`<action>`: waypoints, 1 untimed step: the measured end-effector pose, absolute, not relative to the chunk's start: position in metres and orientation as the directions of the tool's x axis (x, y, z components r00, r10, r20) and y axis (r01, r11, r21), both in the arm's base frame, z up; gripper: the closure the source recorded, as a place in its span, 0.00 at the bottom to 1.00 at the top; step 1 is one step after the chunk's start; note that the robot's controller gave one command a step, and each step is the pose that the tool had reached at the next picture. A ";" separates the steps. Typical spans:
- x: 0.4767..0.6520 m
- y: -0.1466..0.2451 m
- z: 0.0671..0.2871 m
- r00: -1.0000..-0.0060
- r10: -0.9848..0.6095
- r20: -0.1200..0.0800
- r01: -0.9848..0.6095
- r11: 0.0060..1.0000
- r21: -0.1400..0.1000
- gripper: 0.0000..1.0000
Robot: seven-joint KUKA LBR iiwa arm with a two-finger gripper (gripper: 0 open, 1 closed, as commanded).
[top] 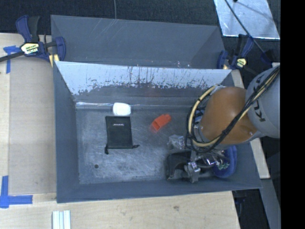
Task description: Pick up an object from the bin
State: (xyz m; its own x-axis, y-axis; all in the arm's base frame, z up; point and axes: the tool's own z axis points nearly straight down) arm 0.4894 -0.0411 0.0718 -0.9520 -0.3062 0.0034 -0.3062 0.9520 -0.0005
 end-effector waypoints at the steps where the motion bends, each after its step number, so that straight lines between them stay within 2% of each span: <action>1: 0.490 -0.037 0.075 -0.950 -0.311 0.002 -0.311 0.950 0.002 1.00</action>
Offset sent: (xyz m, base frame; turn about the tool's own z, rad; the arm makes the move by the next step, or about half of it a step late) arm 0.0000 0.0000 0.0000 0.0000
